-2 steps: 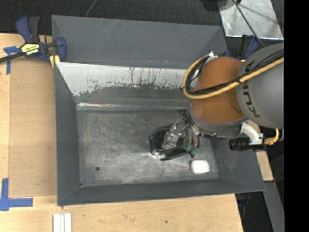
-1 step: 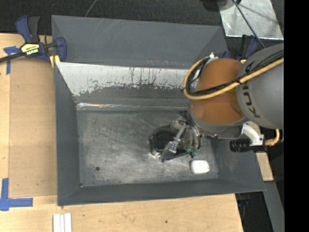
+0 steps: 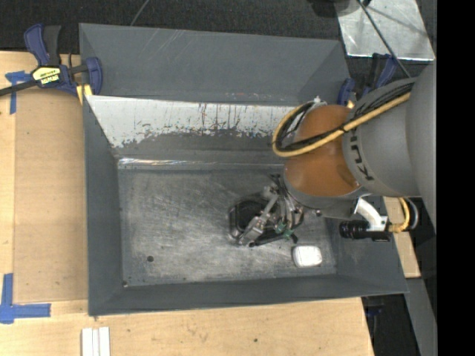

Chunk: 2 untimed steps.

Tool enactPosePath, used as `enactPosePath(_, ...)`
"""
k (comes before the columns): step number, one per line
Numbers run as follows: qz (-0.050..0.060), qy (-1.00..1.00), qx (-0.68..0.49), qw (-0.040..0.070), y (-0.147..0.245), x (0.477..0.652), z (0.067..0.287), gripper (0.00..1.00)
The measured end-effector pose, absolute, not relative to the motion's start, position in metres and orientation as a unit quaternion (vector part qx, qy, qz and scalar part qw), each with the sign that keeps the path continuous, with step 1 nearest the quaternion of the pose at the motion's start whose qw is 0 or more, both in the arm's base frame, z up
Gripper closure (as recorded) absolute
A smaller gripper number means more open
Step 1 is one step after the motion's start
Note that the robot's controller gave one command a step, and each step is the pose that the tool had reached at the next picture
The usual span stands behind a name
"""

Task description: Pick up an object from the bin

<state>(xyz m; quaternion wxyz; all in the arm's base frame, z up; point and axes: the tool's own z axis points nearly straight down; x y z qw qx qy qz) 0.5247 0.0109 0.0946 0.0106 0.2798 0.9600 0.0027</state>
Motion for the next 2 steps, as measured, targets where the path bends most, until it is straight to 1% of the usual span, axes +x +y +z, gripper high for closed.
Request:
enactPosePath(1, 0.001, 0.960, 0.281, 0.010, 0.009, 0.524, 0.092, 1.00)
enactPosePath(2, 0.000, 0.961, 0.276, 0.002, -0.010, 0.525, 0.239, 1.00)
